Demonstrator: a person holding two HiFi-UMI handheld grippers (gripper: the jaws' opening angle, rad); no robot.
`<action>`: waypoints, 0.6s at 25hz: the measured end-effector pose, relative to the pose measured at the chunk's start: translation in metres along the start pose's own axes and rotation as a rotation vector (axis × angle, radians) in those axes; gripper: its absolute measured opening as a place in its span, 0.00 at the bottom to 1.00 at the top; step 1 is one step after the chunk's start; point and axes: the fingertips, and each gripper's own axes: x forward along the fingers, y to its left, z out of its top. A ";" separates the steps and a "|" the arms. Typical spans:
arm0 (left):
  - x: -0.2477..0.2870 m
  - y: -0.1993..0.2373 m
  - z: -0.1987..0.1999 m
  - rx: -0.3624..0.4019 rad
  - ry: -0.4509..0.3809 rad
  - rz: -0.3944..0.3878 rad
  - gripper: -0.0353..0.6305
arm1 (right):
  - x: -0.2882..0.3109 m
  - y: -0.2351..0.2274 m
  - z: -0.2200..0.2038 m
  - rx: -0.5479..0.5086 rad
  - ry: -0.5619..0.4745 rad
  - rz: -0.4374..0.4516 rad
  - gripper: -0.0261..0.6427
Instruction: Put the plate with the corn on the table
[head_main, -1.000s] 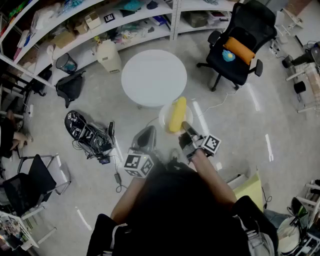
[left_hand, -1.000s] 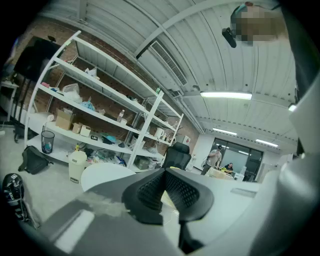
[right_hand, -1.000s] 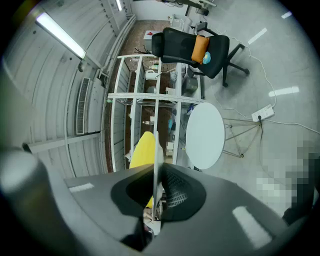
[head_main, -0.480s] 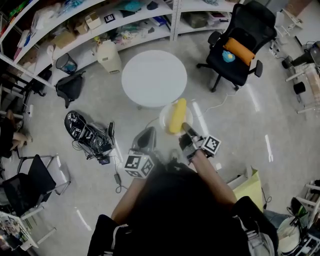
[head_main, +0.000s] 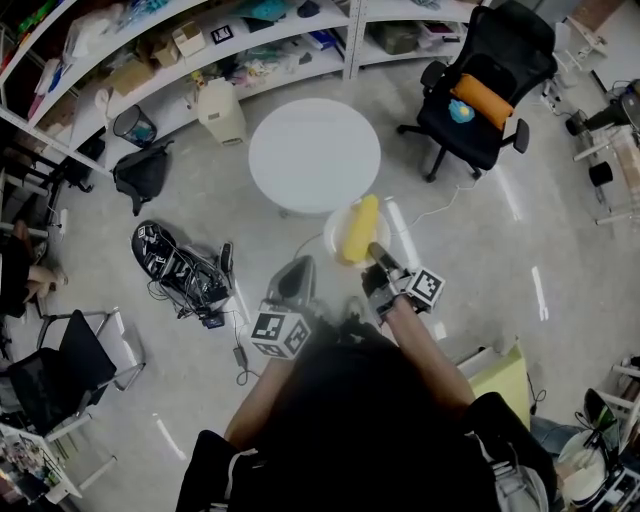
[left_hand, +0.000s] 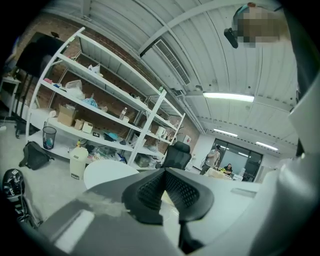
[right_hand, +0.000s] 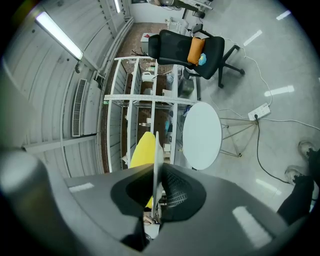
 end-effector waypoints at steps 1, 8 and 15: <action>-0.001 0.001 0.001 -0.001 0.000 -0.005 0.06 | 0.002 0.000 -0.001 -0.002 -0.003 0.003 0.08; 0.002 0.017 0.006 0.003 0.014 -0.032 0.06 | 0.013 0.006 -0.008 0.001 -0.041 0.006 0.08; 0.014 0.023 0.019 0.012 -0.004 -0.065 0.06 | 0.021 0.012 -0.005 -0.004 -0.068 0.013 0.08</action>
